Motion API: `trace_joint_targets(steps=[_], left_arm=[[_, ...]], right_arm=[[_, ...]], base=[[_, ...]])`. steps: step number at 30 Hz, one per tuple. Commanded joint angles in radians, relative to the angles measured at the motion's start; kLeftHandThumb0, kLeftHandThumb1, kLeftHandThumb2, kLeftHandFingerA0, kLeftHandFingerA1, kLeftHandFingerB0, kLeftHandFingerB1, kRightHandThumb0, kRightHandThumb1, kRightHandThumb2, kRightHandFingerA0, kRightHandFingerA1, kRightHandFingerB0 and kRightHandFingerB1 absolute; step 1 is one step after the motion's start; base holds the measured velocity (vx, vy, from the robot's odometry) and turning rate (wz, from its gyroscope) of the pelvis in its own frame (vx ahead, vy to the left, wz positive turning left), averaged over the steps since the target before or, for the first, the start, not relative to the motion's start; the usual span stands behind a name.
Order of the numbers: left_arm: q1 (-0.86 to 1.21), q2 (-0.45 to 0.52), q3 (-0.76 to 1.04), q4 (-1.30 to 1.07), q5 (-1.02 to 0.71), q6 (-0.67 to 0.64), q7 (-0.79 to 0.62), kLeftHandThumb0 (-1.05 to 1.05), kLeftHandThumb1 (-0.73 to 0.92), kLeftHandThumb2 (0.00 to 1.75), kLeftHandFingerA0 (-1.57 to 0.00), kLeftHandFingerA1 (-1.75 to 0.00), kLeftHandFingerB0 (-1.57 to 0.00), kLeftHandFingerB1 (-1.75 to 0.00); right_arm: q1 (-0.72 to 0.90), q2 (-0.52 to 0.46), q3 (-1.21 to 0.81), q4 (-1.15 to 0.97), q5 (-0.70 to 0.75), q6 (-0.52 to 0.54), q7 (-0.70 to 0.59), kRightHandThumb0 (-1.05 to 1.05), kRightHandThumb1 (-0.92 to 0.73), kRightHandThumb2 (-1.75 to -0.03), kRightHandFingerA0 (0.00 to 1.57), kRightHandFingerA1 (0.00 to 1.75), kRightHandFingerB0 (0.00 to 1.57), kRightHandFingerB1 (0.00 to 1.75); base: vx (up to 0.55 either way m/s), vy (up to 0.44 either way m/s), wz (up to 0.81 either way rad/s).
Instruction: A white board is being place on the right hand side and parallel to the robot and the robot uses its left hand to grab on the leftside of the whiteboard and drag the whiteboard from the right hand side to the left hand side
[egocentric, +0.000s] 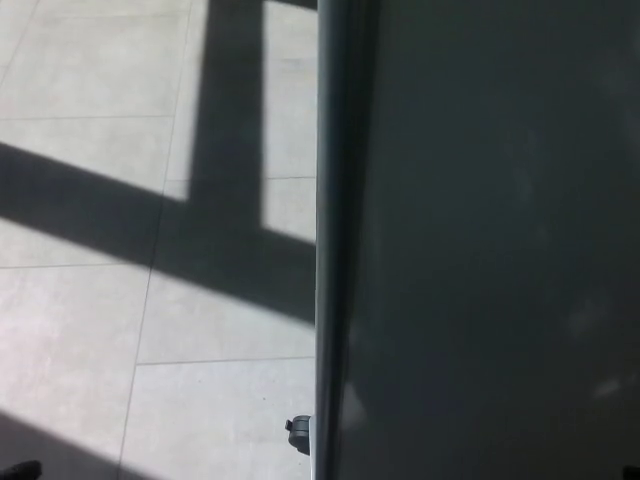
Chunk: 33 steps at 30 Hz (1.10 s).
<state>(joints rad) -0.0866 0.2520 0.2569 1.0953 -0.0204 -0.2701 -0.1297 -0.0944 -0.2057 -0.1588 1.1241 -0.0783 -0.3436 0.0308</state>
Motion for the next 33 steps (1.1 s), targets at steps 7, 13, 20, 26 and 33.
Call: trace_joint_targets(steps=[7, 13, 20, 26, 33], left_arm=[[-0.011, 0.076, -0.005, -0.160, -0.032, -0.263, -0.127, -0.36, 0.46, 1.02, 0.00, -0.48, 0.00, -0.47], [-0.153, 0.087, -0.087, -0.386, -0.059, -0.123, -0.273, -0.81, 0.62, 1.02, 0.00, -0.21, 0.00, -0.18], [-0.355, 0.100, -0.172, -0.474, -0.122, 0.054, -0.473, -0.95, 0.59, 0.97, 0.00, -0.04, 0.00, 0.00], [-0.443, 0.120, -0.274, -0.568, -0.058, 0.140, -0.492, -0.96, 0.61, 0.97, 0.00, -0.01, 0.00, 0.00], [-0.562, 0.063, -0.331, -0.514, -0.053, 0.202, -0.477, -0.96, 0.60, 0.97, 0.00, 0.00, 0.00, 0.00]], right_arm=[[-0.030, -0.030, -0.066, 0.090, 0.063, -0.236, 0.069, -0.53, -0.90, -0.66, 0.32, 0.37, 0.17, 0.29], [-0.050, -0.040, -0.060, 0.107, 0.042, -0.254, 0.046, -0.60, -0.75, -0.89, 0.27, 0.46, 0.17, 0.40], [-0.053, -0.026, -0.083, 0.118, 0.067, -0.262, 0.072, -0.62, -0.74, -0.89, 0.27, 0.45, 0.16, 0.40], [-0.057, -0.020, -0.078, 0.121, 0.061, -0.261, 0.071, -0.63, -0.73, -0.89, 0.26, 0.45, 0.16, 0.40], [-0.064, -0.025, -0.070, 0.129, 0.061, -0.266, 0.072, -0.61, -0.73, -0.88, 0.27, 0.45, 0.17, 0.40]], base=[[0.00, 0.000, 0.00], [0.00, 0.000, 0.00], [0.00, 0.000, 0.00], [0.00, 0.000, 0.00], [0.00, 0.000, 0.00]])
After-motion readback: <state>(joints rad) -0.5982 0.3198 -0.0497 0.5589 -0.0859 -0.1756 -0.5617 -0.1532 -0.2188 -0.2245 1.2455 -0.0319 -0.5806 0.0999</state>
